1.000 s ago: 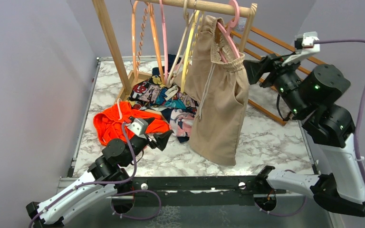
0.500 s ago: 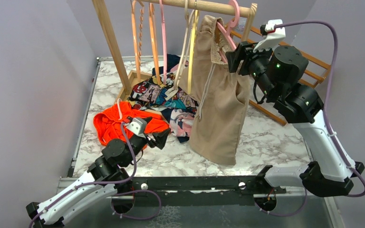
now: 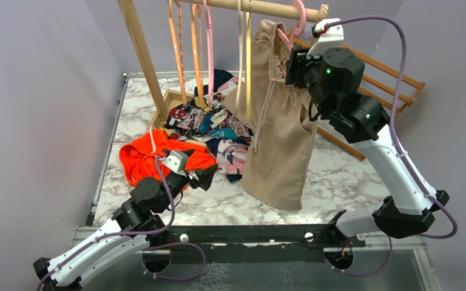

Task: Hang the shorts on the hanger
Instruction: Adjust the hanger on the clothesline.

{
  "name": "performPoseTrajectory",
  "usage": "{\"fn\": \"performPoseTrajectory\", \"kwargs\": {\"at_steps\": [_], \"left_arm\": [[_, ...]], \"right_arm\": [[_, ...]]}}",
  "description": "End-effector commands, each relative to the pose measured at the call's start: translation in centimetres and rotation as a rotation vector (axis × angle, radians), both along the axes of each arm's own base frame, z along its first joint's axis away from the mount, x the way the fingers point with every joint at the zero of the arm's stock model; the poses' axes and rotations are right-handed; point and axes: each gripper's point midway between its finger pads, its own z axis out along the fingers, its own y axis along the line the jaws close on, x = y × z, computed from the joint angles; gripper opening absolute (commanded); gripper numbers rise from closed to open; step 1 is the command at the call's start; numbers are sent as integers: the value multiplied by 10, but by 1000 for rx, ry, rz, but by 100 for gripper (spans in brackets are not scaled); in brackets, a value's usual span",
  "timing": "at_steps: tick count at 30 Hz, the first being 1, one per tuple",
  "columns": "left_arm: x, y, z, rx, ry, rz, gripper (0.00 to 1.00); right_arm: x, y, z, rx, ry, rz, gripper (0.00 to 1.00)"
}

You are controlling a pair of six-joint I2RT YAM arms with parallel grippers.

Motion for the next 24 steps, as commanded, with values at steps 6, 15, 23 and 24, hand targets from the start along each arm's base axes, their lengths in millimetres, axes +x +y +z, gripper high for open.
{"fn": "performPoseTrajectory", "kwargs": {"at_steps": [6,15,23,24], "left_arm": [[-7,-1,18,-31,-39,-37,99],[-7,0,19,-35,-45,-35,99],[-7,0,19,-35,-46,-34,99],[-7,0,19,-35,-45,-32,99]], "right_arm": [[3,-16,4,-23,-1,-85,32],[-2,-27,7,-17,0,-120,1],[-6,-37,7,19,4,-172,1],[-7,-37,8,32,5,-168,1]]}}
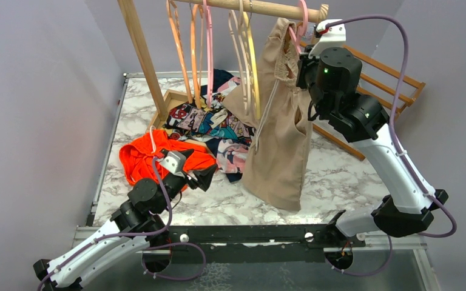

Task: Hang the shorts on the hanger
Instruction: Adjust the hanger on the clothesline.

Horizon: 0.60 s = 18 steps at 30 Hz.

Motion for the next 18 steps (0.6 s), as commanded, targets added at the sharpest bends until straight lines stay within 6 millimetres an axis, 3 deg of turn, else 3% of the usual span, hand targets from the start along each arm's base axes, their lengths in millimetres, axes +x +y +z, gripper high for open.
{"fn": "performPoseTrajectory", "kwargs": {"at_steps": [1,15,16,18], "left_arm": [[-3,0,13,-16,-30,-16,99],[-4,0,14,-19,-27,-19,99],[-4,0,14,-20,-27,-18,99],[-4,1,15,-23,-29,-15,99]], "right_arm": [[-12,-20,13,62,-20,-60,1],[-18,-18,-6,161,47,-67,1],[-19,-17,-8,160,51,-62,7],[-22,-13,-7,157,59,-24,31]]}}
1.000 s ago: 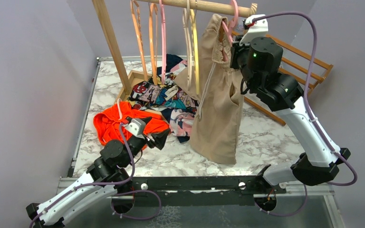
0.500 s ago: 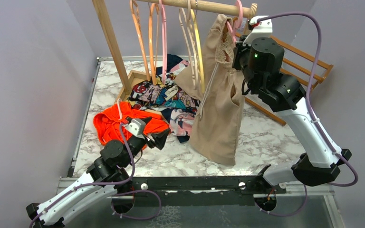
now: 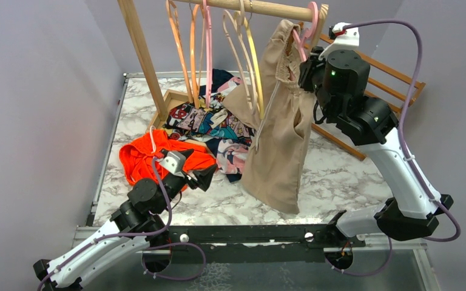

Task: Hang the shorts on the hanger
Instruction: Adjust the hanger on the clothesline.

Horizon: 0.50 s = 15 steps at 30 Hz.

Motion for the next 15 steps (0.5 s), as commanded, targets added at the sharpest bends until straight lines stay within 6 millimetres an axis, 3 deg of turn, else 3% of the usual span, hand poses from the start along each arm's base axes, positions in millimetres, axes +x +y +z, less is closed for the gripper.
{"fn": "performPoseTrajectory", "kwargs": {"at_steps": [1,4,7,12,15], "left_arm": [[-4,2,14,-23,-29,-13,99],[-3,3,14,-19,-27,-5,99],[-2,5,14,-21,-26,9,99],[3,14,14,-25,-23,63,99],[5,19,13,-26,-20,91,99]], "right_arm": [[-12,-6,-4,1,28,25,45],[-24,-1,6,26,7,104,72],[-43,3,20,61,-30,208,84],[-79,-10,34,92,-135,309,92],[-97,-25,30,88,-198,320,94]]}}
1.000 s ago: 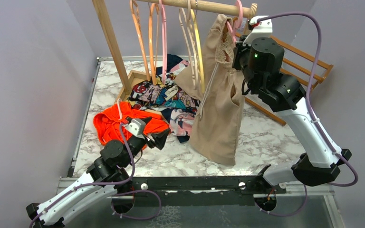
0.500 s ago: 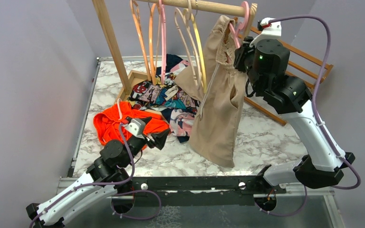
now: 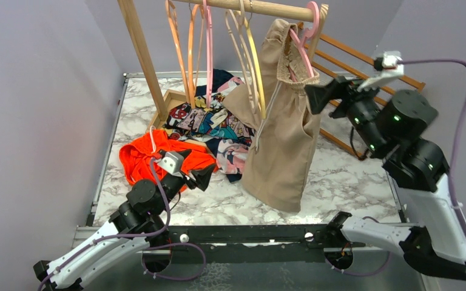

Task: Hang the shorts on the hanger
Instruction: Adjust the hanger on the clothesline, then reset both arms

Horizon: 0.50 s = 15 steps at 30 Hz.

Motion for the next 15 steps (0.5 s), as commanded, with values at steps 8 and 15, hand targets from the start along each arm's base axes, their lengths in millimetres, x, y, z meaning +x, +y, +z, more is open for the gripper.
{"fn": "performPoseTrajectory", "kwargs": {"at_steps": [8,15], "left_arm": [[15,33,7,-50,74,207,99],[24,51,-1,-37,199,364,99]], "right_arm": [[-65,-53,-5,78,-236,35,96],[-54,-74,-64,114,-86,-126,96]]}}
